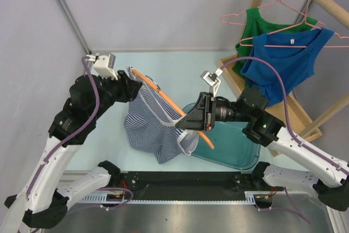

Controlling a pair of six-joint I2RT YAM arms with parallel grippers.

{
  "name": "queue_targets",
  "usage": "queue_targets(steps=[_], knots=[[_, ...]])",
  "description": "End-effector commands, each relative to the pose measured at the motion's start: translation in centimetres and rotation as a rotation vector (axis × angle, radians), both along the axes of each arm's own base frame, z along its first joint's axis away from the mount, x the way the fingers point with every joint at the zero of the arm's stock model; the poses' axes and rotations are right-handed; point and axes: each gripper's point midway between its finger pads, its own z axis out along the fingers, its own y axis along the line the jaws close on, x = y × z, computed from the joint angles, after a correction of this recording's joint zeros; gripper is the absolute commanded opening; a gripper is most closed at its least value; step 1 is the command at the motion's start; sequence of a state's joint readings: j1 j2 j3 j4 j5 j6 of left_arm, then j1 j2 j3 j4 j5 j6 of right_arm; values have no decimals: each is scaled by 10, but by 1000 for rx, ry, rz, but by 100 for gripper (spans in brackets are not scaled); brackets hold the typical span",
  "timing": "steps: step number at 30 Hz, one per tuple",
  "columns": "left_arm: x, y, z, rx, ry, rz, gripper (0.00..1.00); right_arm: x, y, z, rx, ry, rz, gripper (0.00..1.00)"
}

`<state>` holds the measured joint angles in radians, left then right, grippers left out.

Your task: Remove the tank top from the hanger

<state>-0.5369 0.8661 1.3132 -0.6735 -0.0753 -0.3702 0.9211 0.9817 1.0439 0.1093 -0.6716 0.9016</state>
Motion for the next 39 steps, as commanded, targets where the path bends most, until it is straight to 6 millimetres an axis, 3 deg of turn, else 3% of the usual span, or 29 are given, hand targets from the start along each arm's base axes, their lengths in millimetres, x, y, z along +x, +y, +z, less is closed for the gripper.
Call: queue_targets(steps=[1, 5, 9, 10, 11, 14, 20, 26, 31, 35, 39], knots=[[7, 12, 25, 16, -80, 38, 46, -17, -14, 34, 115, -98, 37, 0], [18, 20, 22, 50, -69, 65, 34, -25, -16, 33, 115, -99, 59, 0], [29, 34, 23, 68, -74, 102, 3, -34, -22, 23, 90, -105, 78, 0], [33, 43, 25, 70, -76, 134, 0, -34, -23, 16, 71, -105, 74, 0], [34, 47, 27, 78, -81, 141, 0, -33, -24, 4, 30, -87, 64, 0], [42, 67, 23, 98, -57, 203, 0, -44, -35, -1, 36, -118, 78, 0], [60, 74, -25, 95, 74, 190, 0, -60, -52, 25, 159, -207, 102, 0], [60, 78, -41, 79, 111, 202, 0, -55, -42, 48, 249, -263, 113, 0], [69, 102, -52, 123, 152, 277, 0, -63, -48, 56, 256, -321, 140, 0], [71, 92, -62, 77, 173, 230, 0, -71, -57, 62, 293, -354, 150, 0], [64, 71, -55, 31, 149, 115, 0, -65, -57, 61, 324, -403, 108, 0]])
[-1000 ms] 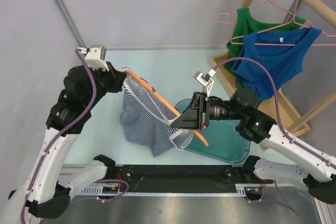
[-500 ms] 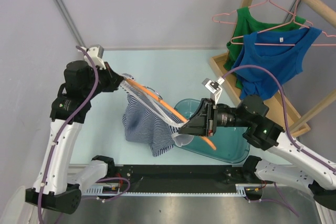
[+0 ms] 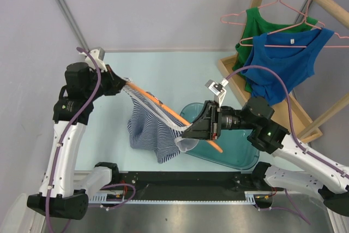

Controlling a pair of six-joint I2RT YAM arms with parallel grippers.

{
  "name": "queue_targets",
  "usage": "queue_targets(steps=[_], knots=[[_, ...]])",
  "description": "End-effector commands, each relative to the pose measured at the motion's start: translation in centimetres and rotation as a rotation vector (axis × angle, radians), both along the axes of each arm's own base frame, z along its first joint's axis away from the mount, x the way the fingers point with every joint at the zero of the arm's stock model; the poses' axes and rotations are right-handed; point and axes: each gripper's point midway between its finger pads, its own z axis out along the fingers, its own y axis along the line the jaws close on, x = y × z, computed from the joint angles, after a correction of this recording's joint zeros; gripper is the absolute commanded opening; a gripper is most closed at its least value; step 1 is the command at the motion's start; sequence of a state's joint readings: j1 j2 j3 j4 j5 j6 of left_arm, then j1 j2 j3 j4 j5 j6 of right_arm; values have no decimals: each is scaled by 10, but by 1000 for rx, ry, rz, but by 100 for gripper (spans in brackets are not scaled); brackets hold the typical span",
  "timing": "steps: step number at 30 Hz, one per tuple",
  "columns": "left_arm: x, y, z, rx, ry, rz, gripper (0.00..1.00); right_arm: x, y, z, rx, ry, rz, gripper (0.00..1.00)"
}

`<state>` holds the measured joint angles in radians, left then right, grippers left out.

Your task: Remove the tank top from the hanger

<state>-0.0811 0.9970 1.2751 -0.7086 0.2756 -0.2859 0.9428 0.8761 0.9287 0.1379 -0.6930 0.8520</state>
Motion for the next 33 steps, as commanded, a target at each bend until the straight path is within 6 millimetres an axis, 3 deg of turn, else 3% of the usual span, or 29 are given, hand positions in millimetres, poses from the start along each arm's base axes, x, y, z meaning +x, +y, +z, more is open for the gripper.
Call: queue_targets(steps=[1, 8, 12, 16, 17, 18, 19, 22, 27, 29, 32, 33], knots=[[10, 9, -1, 2, -39, 17, 0, -38, -38, 81, 328, -339, 45, 0], [2, 13, -13, -28, -27, 60, 0, -30, -40, 101, 451, -418, -22, 0], [9, 39, -11, 35, -33, 188, 1, -33, -35, 93, 408, -398, 20, 0], [8, 52, -9, 79, -36, 241, 20, -35, -51, 87, 413, -412, -40, 0], [6, 49, -9, 71, -35, 228, 30, -26, -49, 81, 386, -386, -85, 0], [4, 48, -7, 61, -41, 222, 54, -23, -49, 80, 379, -376, -106, 0], [0, 46, -4, 51, -55, 216, 63, -19, -48, 77, 366, -372, -126, 0], [-10, 37, 7, 11, -93, 178, 67, -8, -37, 67, 339, -323, -142, 0], [-19, 23, 13, -39, -109, 111, 64, 18, -19, 71, 405, -281, -209, 0], [-22, 20, 10, -48, -107, 96, 69, 33, -12, 77, 430, -268, -265, 0], [-27, 18, 12, -38, -129, 79, 82, 63, 14, 79, 404, -230, -323, 0], [-27, 20, 13, -30, -138, 82, 84, 79, 30, 76, 382, -217, -338, 0]])
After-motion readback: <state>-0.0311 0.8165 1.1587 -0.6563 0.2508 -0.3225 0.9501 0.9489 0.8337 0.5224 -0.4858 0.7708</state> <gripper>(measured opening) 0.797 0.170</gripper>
